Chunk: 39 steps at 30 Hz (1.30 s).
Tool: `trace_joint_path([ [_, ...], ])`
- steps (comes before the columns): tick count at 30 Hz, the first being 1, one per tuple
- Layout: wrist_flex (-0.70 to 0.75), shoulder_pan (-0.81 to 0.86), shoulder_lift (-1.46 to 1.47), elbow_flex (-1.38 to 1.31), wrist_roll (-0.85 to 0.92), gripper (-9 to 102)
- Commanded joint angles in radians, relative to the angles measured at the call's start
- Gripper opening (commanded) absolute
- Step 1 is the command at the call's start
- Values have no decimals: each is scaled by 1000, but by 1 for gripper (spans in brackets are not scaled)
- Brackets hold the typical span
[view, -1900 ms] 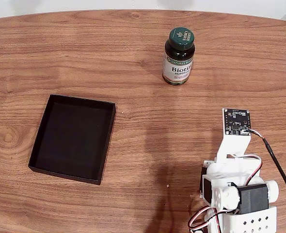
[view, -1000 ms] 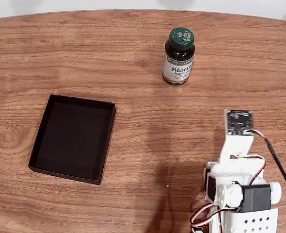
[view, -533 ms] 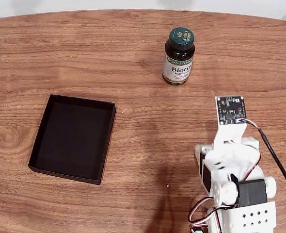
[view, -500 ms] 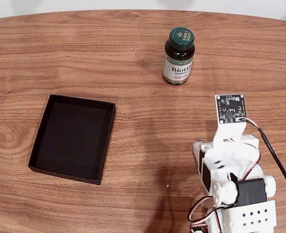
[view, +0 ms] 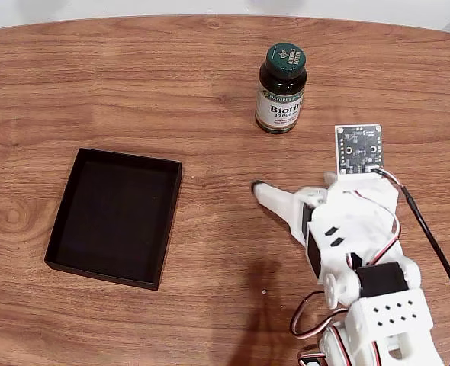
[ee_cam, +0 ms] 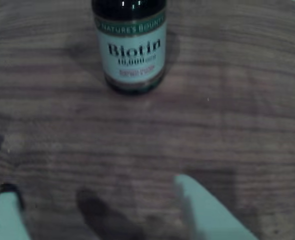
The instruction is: Pick up the pill bottle and place it in the black box.
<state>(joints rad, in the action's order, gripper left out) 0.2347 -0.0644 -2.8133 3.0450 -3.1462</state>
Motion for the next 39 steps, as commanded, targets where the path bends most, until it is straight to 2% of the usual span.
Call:
trace_joint_path([
  [1, -183, -2, 103, -25, 14, 48],
  [8, -546, -26, 344, -31, 83, 50],
  [14, -769, -63, 534, -41, 107, 49],
  [30, -1057, -64, 1049, -287, 207, 45],
  [39, -1229, -25, 1287, -396, 195, 45],
])
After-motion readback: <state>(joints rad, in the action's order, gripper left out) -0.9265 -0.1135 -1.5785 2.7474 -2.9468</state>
